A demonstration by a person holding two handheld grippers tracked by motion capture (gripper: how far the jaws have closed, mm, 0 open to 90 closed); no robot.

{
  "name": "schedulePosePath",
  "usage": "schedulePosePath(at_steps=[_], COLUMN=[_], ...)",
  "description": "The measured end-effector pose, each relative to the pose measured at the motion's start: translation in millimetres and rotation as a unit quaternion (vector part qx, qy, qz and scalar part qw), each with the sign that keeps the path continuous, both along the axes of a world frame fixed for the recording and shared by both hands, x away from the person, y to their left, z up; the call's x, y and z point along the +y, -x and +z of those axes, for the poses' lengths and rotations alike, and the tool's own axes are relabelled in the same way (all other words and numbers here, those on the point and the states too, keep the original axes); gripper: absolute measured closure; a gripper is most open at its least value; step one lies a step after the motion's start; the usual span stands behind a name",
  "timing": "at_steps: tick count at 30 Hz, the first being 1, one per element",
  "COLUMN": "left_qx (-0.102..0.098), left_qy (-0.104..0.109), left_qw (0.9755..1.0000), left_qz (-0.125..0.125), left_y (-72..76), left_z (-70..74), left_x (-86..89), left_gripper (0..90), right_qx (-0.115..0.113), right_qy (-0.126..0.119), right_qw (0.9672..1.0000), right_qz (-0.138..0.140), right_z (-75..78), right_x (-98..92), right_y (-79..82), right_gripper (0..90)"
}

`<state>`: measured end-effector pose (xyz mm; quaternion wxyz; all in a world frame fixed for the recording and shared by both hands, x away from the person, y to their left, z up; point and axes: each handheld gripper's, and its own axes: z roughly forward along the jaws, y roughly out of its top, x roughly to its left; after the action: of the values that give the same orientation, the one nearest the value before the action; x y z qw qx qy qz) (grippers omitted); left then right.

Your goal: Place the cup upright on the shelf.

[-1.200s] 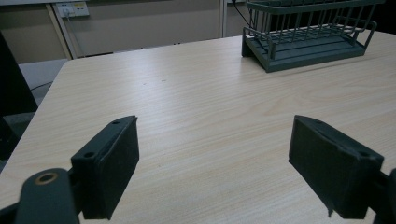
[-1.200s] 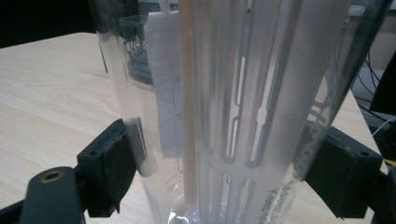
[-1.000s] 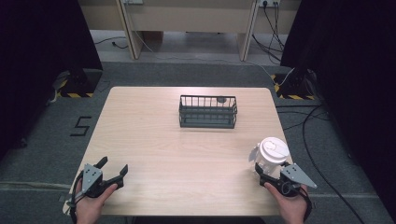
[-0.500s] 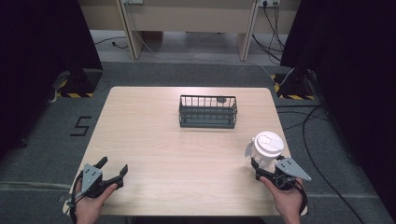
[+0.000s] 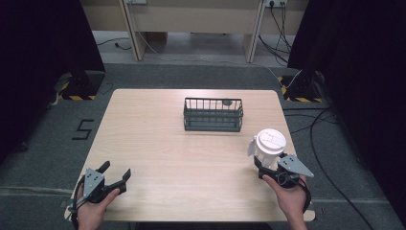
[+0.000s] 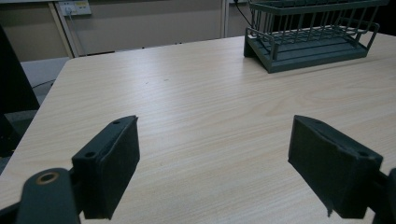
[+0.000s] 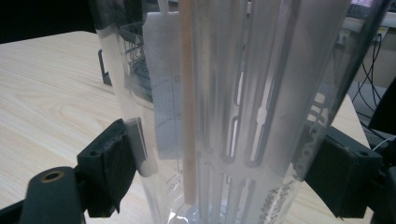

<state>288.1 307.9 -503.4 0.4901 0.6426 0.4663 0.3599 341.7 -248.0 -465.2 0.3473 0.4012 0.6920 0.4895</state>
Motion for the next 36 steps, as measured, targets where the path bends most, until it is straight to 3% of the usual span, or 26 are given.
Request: schedulePosePath(at_steps=[36], left_qx=[0.002], left_qy=[0.006], left_qw=[1.0], left_qz=[0.002], left_y=[-0.3], left_z=[-0.3], left_x=[0.7], left_gripper=[16.3], right_qx=[-0.006], right_qy=[0.002], right_qw=[1.0], right_qz=[-0.005], right_z=[22.1], right_x=[9.6], right_y=[-33.9], right_gripper=[18.5])
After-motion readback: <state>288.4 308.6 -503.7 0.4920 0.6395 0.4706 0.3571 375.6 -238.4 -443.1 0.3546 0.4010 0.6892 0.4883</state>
